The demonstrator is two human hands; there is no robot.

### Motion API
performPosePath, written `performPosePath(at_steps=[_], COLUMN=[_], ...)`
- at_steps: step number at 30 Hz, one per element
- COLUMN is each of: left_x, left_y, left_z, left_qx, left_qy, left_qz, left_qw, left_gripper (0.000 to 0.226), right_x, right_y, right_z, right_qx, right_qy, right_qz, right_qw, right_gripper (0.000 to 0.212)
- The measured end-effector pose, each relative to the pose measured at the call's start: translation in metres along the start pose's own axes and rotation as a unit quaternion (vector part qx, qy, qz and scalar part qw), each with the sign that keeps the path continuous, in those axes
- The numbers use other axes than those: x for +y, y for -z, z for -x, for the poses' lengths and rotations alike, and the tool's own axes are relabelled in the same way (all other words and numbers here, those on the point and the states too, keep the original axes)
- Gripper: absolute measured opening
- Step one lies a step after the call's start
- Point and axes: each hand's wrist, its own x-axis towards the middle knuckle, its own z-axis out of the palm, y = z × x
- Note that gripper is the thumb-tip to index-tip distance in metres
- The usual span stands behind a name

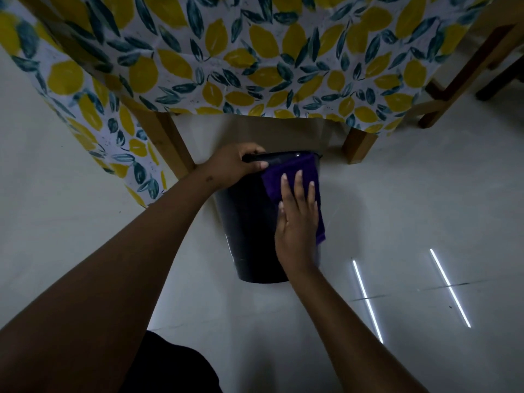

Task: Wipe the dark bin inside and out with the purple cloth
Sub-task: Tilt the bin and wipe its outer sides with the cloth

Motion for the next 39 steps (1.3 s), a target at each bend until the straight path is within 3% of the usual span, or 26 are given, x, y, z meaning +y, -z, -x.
performPosePath(at_steps=[4,9,12,16,19,24,26,29,34,37,39], left_x=[-0.003,-0.003,-0.004,-0.014,-0.021,-0.016,-0.014,-0.016,-0.025,-0.03,-0.03], left_y=[0.003,-0.003,0.003,0.007,0.011,0.006,0.004,0.005,0.003,0.002,0.002], left_z=[-0.003,-0.004,-0.002,0.0,-0.001,-0.006,-0.009,-0.009,-0.007,-0.009,-0.011], left_qx=[-0.007,0.013,0.013,0.022,0.045,0.022,0.018,0.017,0.061,0.077,0.075], left_qy=[0.007,0.01,0.024,0.033,0.04,0.023,0.016,0.018,0.024,0.028,0.029], left_qz=[-0.066,-0.049,-0.014,-0.022,-0.04,-0.071,-0.068,-0.058,-0.047,-0.039,-0.029], left_qw=[0.998,0.999,1.0,0.999,0.997,0.997,0.997,0.998,0.997,0.996,0.996], left_gripper=[0.021,0.022,0.018,0.025,0.026,0.02,0.019,0.021,0.021,0.025,0.023], right_x=[0.014,0.008,-0.006,-0.001,0.012,0.007,0.0,-0.004,0.002,0.006,0.007], right_y=[-0.014,-0.03,-0.021,-0.006,-0.008,-0.022,-0.023,-0.013,-0.006,-0.017,-0.03], right_z=[0.054,0.087,0.048,-0.004,0.007,0.08,0.067,0.021,-0.007,0.042,0.083], right_qx=[0.0,-0.007,-0.007,-0.011,-0.016,-0.023,-0.021,-0.035,-0.03,-0.029,-0.048], right_qy=[-0.019,0.014,0.019,-0.057,-0.105,-0.045,-0.027,0.014,-0.043,-0.03,0.015], right_qz=[0.023,0.077,0.057,-0.043,-0.084,0.018,0.036,0.031,-0.049,0.012,0.084], right_qw=[1.0,0.997,0.998,0.997,0.991,0.999,0.999,0.999,0.997,0.999,0.995], right_gripper=[0.056,0.086,0.075,0.051,0.049,0.06,0.069,0.062,0.051,0.063,0.089])
